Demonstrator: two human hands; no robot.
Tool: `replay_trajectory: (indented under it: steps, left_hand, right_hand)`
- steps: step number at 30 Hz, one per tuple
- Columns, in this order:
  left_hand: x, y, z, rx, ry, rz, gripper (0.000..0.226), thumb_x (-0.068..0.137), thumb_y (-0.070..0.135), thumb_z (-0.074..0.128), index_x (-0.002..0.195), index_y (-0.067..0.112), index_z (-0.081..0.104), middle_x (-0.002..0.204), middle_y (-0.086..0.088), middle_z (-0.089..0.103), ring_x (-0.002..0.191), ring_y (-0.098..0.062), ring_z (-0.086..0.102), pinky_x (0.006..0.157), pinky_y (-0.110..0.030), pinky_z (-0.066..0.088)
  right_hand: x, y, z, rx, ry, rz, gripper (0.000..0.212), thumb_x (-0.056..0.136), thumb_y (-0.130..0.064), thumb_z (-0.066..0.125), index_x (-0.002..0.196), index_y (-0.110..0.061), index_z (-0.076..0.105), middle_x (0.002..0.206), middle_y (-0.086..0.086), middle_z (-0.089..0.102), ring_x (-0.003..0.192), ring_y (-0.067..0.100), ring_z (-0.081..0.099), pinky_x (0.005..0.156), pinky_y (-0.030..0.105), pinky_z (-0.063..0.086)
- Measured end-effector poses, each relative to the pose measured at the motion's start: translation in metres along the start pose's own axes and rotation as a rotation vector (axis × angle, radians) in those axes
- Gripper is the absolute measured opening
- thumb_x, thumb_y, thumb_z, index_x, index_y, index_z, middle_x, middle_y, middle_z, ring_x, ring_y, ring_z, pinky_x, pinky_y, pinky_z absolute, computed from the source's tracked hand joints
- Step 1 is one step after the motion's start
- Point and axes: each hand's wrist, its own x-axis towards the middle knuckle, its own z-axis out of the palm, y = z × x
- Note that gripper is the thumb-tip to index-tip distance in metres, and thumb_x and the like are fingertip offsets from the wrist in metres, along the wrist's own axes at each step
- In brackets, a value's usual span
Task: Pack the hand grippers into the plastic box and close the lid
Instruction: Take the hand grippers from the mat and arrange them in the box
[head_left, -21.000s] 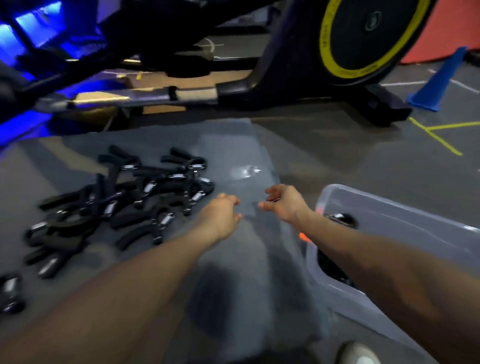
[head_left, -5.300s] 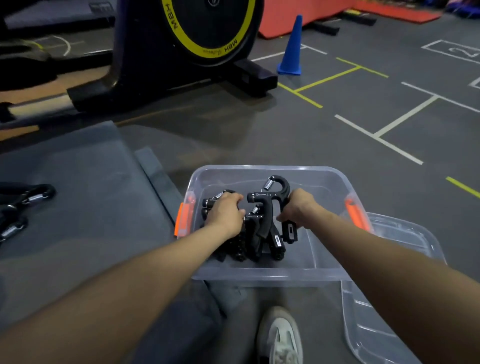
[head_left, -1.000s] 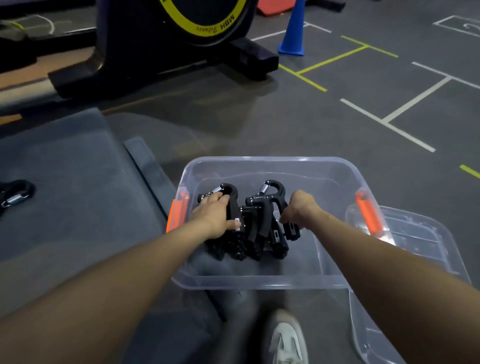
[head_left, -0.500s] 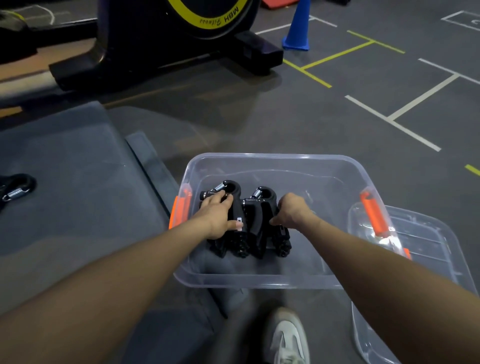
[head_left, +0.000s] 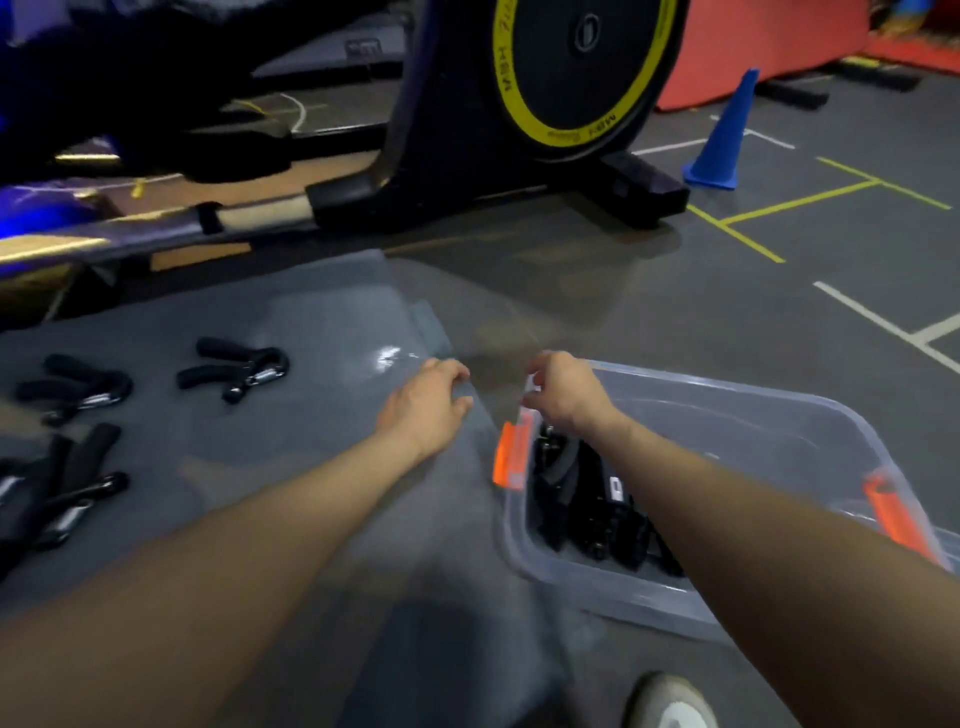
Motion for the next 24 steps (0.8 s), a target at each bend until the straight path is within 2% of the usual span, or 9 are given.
replay_trajectory:
  steps: [3,7,10,14,19,24]
  left_hand:
    - [-0.01,-0.051,-0.033,0.011,0.066,-0.092,0.038,0.09,0.021,0.057,0.126,0.013,0.052,0.133,-0.009,0.05,0.124,-0.026,0.05,0.104,-0.037,0.041]
    - [-0.02,-0.115,-0.063,0.001,0.158,-0.236,0.038,0.089,0.021,0.058,0.126,0.014,0.053,0.131,-0.01,0.049,0.121,-0.027,0.053,0.103,-0.039,0.042]
    - [-0.021,-0.154,-0.074,0.036,0.185,-0.323,0.039,0.09,0.022,0.056,0.128,0.016,0.05,0.134,-0.007,0.045,0.123,-0.027,0.049,0.103,-0.04,0.041]
    - [-0.009,-0.194,-0.075,0.033,0.207,-0.379,0.04,0.089,0.021,0.055,0.128,0.016,0.049,0.13,-0.008,0.045,0.121,-0.029,0.049,0.1,-0.041,0.042]
    - [0.014,-0.228,-0.066,0.071,0.224,-0.434,0.039,0.089,0.022,0.055,0.127,0.016,0.048,0.129,-0.008,0.044,0.12,-0.03,0.047,0.095,-0.042,0.042]
    - [0.04,-0.245,-0.053,0.041,0.268,-0.524,0.036,0.091,0.02,0.053,0.125,0.012,0.046,0.133,-0.01,0.039,0.122,-0.032,0.042,0.097,-0.042,0.039]
  right_hand:
    - [0.009,-0.046,0.026,-0.004,-0.025,-0.051,0.039,0.081,-0.018,0.069,0.116,-0.005,0.06,0.115,0.015,0.066,0.11,0.031,0.061,0.089,0.031,0.047]
    - [0.02,-0.1,0.068,0.07,-0.096,-0.104,0.049,0.082,-0.018,0.07,0.128,-0.009,0.055,0.124,0.014,0.062,0.116,0.029,0.058,0.097,0.029,0.044]
    - [0.032,-0.129,0.099,0.103,-0.139,-0.134,0.049,0.083,-0.016,0.068,0.13,-0.01,0.053,0.127,0.013,0.059,0.117,0.029,0.057,0.097,0.03,0.044]
    - [0.055,-0.155,0.136,0.107,-0.196,-0.154,0.05,0.085,-0.014,0.066,0.132,-0.01,0.05,0.13,0.013,0.056,0.117,0.029,0.056,0.098,0.034,0.046]
    - [0.087,-0.174,0.168,0.071,-0.189,-0.171,0.049,0.084,-0.016,0.067,0.131,-0.01,0.052,0.128,0.013,0.059,0.119,0.029,0.056,0.1,0.033,0.043]
    - [0.107,-0.178,0.186,0.044,-0.196,-0.183,0.049,0.084,-0.018,0.068,0.129,-0.01,0.053,0.125,0.013,0.061,0.117,0.03,0.056,0.099,0.031,0.044]
